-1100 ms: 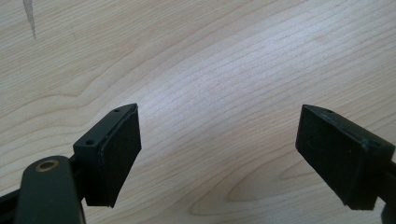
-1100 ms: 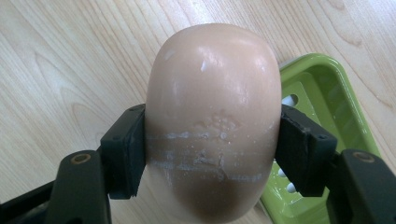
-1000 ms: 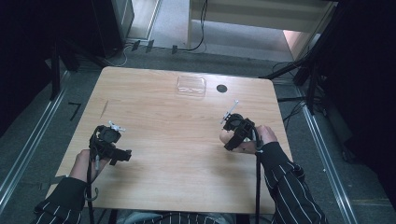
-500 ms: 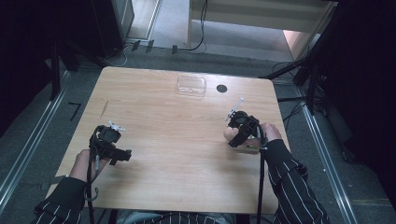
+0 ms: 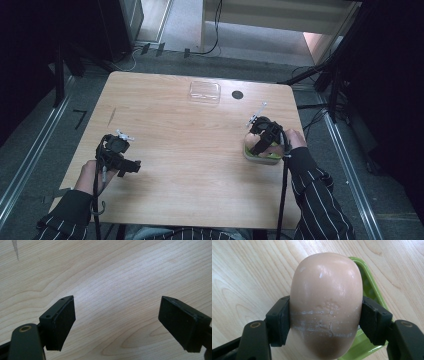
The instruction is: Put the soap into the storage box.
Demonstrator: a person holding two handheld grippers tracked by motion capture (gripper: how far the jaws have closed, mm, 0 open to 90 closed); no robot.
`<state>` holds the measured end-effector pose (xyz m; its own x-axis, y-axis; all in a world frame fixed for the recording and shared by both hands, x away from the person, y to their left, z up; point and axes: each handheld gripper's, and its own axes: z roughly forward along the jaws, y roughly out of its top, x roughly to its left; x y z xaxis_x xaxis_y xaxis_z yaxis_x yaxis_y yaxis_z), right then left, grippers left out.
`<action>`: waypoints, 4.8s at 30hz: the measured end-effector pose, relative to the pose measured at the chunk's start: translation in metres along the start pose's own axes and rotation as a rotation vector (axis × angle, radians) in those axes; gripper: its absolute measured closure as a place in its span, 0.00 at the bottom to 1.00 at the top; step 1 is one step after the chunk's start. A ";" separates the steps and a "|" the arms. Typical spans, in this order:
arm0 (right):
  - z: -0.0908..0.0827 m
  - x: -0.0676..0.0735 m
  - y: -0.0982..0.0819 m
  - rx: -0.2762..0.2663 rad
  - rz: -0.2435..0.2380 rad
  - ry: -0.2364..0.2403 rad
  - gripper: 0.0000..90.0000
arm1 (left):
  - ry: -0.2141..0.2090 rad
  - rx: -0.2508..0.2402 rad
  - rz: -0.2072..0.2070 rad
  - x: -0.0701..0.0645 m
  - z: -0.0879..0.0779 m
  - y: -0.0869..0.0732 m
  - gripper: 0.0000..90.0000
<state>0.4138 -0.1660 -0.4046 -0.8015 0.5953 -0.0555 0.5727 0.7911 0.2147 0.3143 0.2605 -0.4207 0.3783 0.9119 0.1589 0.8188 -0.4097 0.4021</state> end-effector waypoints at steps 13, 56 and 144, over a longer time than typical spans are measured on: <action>0.003 -0.012 -0.004 0.004 0.011 0.002 0.37 | 0.000 0.000 0.000 0.000 0.001 0.000 0.16; 0.019 -0.029 -0.008 0.023 -0.063 0.005 0.37 | -0.001 0.002 0.006 -0.001 0.000 0.000 0.16; 0.041 -0.032 -0.018 0.037 -0.144 -0.021 0.32 | -0.001 0.002 0.029 -0.006 0.003 0.007 0.16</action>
<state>0.4362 -0.1934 -0.4470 -0.8721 0.4782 -0.1034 0.4588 0.8727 0.1669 0.3191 0.2516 -0.4216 0.4025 0.8996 0.1696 0.8084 -0.4362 0.3953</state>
